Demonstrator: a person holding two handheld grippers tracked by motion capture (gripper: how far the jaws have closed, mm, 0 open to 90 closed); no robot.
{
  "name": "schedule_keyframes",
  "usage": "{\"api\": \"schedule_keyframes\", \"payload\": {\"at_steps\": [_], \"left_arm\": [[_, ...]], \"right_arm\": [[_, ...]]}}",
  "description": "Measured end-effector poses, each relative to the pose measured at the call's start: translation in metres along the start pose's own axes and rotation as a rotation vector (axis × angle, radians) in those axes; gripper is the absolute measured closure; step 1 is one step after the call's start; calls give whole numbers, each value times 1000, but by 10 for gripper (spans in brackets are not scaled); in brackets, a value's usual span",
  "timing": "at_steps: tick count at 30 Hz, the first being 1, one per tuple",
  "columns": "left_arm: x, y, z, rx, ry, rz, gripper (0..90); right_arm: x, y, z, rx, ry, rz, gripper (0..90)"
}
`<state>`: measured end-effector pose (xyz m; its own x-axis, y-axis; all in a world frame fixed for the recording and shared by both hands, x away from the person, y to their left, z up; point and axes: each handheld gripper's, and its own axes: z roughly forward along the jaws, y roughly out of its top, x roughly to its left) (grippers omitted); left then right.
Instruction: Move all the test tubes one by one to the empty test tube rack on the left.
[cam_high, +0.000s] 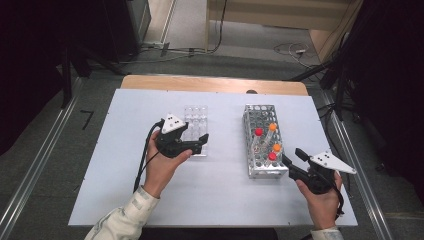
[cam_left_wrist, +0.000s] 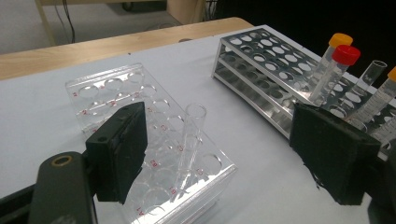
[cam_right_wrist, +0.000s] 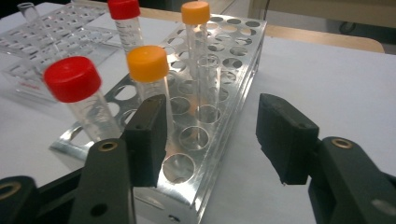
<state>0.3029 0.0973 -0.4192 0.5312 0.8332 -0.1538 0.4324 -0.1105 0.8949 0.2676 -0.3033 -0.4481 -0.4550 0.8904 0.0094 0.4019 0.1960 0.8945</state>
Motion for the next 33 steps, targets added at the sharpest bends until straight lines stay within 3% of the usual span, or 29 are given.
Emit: {"api": "schedule_keyframes", "payload": {"at_steps": [14,25,33], "left_arm": [[0,-1,1,5,-1,-3,202],[0,-1,2,8,-8,-12,202],[0,-1,2,8,-9,-11,202]], "right_arm": [[-2,5,25,33,4,-14,584],[0,7,33,42,19,-19,703],[-1,8,36,47,20,-20,737]]}}
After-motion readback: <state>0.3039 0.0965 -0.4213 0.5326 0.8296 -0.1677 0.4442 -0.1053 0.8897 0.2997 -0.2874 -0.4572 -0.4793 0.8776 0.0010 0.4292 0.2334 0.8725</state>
